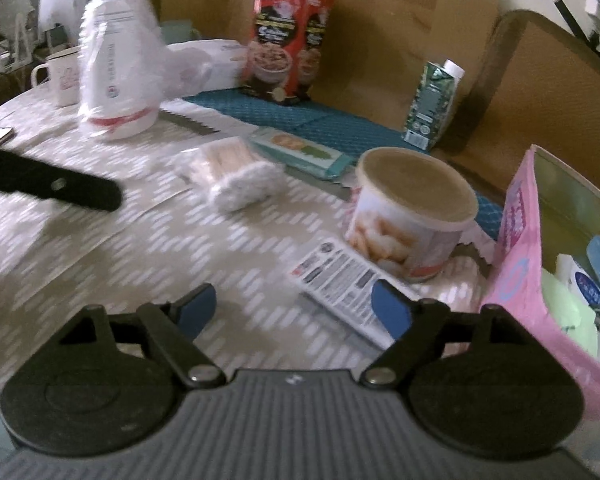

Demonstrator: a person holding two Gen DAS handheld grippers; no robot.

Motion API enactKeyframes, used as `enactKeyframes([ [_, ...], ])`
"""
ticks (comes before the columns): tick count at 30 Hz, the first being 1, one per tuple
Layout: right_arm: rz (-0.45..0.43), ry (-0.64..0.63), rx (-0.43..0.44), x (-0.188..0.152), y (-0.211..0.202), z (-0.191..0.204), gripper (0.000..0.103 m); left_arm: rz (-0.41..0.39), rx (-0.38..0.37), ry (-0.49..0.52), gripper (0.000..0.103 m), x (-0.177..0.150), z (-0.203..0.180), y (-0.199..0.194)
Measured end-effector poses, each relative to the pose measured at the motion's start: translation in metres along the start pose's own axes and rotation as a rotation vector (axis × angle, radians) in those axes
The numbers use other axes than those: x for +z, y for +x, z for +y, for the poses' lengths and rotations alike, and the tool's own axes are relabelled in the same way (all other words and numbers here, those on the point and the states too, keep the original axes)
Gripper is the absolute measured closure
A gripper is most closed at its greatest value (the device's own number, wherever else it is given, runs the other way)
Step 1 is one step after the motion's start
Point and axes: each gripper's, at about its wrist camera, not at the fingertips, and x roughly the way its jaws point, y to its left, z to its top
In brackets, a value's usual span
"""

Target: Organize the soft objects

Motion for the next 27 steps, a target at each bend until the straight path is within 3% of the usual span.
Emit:
enactKeyframes([
  [7,-0.048,-0.004,0.030,-0.012,-0.014,0.034,0.016,-0.013,-0.065,-0.083,0.034,0.000,0.016,-0.004],
  [10,-0.069,0.004,0.087,-0.015,-0.020,0.047,0.016,-0.015,-0.095,-0.123,0.034,0.000,0.023,-0.005],
  [13,-0.039,0.032,0.190,-0.015,-0.018,0.053,0.023,-0.017,-0.102,-0.131,0.034,0.000,0.024,-0.004],
  [20,-0.155,0.138,0.137,-0.020,-0.041,0.037,0.022,-0.018,-0.097,-0.113,0.031,0.000,0.022,-0.003],
  [27,-0.126,0.174,0.020,-0.031,-0.030,0.002,0.019,-0.021,-0.080,-0.086,0.031,0.000,0.018,-0.001],
])
